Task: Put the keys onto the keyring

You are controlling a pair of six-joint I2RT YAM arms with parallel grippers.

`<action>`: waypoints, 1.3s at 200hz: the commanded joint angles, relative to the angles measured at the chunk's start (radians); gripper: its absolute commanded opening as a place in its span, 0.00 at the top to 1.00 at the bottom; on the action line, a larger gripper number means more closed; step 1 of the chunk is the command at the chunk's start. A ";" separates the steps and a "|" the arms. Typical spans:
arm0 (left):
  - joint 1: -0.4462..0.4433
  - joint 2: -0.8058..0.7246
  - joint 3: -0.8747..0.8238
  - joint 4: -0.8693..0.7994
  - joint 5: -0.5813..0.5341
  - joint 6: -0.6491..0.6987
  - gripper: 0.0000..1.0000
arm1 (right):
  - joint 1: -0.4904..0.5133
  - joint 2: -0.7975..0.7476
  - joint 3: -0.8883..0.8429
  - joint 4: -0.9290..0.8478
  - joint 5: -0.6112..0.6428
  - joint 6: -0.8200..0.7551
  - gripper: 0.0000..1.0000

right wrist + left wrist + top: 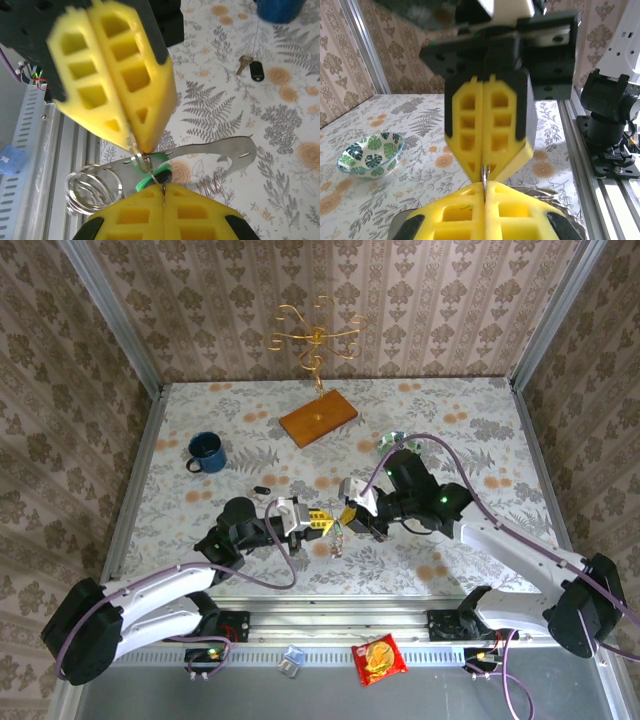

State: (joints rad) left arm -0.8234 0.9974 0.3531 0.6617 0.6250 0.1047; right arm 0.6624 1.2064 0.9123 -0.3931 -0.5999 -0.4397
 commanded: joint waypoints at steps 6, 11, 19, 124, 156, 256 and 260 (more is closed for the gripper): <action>-0.006 0.005 0.000 0.102 0.036 -0.013 1.00 | -0.003 0.049 0.039 -0.047 -0.024 -0.007 1.00; -0.005 0.005 0.000 0.100 0.030 -0.011 1.00 | -0.004 0.050 0.044 -0.049 -0.028 -0.005 1.00; -0.008 0.003 -0.003 0.098 0.025 -0.006 1.00 | -0.005 0.046 0.047 -0.046 -0.028 -0.005 1.00; -0.007 0.057 -0.062 0.289 -0.005 -0.092 1.00 | -0.017 -0.066 -0.079 0.161 -0.090 0.032 0.73; -0.008 0.091 -0.070 0.350 -0.006 -0.115 1.00 | -0.015 -0.049 -0.086 0.189 -0.107 0.044 0.74; -0.006 0.143 -0.098 0.430 -0.059 -0.147 0.77 | -0.013 -0.025 -0.051 0.153 -0.075 -0.001 1.00; -0.007 0.136 -0.098 0.409 -0.063 -0.140 0.73 | -0.014 -0.024 -0.043 0.136 -0.066 -0.010 1.00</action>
State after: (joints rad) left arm -0.8238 1.1568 0.2611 1.0412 0.5831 -0.0315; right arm 0.6453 1.1759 0.8295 -0.2089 -0.6815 -0.3985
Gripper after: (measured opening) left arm 0.156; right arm 0.064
